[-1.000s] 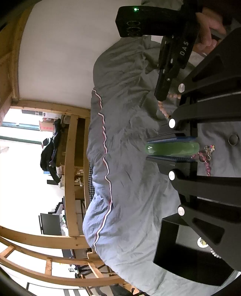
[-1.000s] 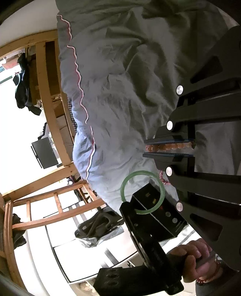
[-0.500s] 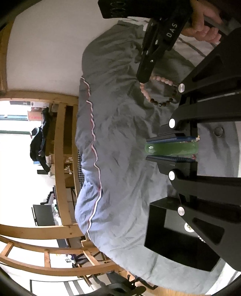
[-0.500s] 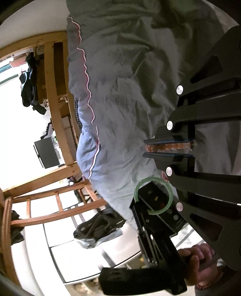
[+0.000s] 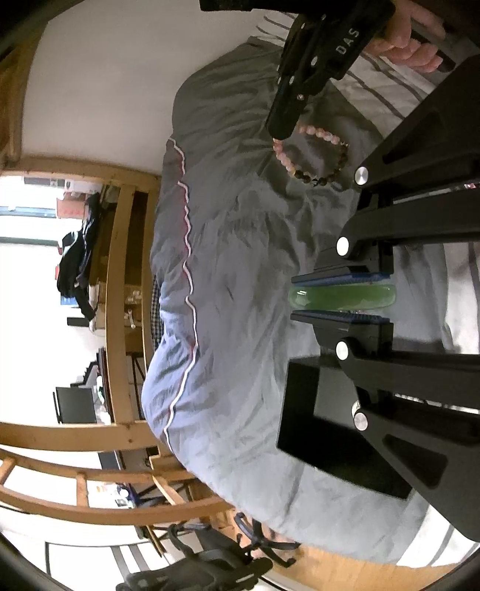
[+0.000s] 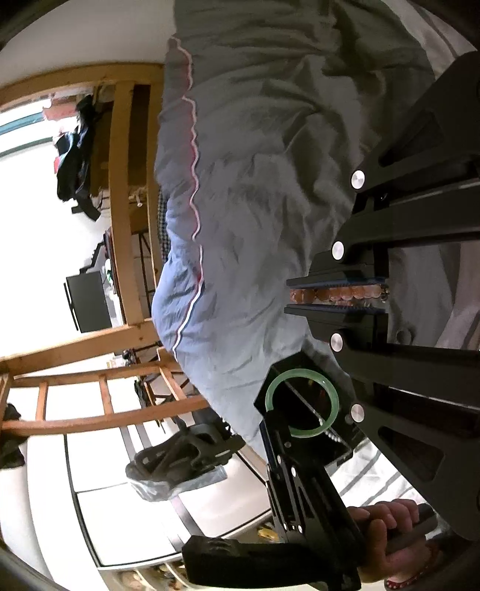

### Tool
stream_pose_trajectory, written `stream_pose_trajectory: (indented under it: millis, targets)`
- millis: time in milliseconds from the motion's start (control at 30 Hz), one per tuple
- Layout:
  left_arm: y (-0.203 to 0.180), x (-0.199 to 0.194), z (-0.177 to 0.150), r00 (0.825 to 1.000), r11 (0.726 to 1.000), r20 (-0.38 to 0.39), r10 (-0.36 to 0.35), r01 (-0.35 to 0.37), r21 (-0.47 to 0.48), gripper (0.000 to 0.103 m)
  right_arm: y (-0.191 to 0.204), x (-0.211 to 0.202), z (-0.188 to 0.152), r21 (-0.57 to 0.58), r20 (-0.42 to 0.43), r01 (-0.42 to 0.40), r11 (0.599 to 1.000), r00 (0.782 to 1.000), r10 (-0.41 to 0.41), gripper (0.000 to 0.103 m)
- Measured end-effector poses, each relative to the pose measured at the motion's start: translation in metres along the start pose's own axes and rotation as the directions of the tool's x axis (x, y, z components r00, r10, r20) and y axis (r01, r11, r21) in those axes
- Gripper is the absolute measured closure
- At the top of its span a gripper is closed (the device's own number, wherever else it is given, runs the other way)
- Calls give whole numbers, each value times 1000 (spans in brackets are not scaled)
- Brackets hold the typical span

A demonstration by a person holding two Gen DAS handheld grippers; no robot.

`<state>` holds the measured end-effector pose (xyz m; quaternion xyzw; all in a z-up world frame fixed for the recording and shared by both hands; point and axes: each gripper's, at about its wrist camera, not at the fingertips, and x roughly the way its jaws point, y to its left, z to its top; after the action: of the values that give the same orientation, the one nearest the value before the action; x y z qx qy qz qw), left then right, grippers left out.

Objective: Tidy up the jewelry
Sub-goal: 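Lower the green bangle into the black box with the left tool while the right drops its bracelet in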

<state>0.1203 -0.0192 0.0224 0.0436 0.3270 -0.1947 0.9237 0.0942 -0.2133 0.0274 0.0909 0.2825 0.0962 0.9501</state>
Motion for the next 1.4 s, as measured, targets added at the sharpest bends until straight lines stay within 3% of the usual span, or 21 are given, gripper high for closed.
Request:
stream_pose_trajectory:
  millis: [433, 933, 1400]
  targets:
    - [41, -25, 6, 1000, 999, 21, 22, -22, -39, 91, 56, 12, 22, -41, -11, -55, 998, 998, 55, 94]
    - [102, -39, 7, 998, 985, 2, 60, -59, -165, 91, 112, 53, 36, -73, -34, -145, 987, 989, 143, 94]
    - [135, -14, -8, 986, 964, -141, 87, -119, -238, 91, 146, 100, 24, -87, -102, -197, 976, 977, 188, 94]
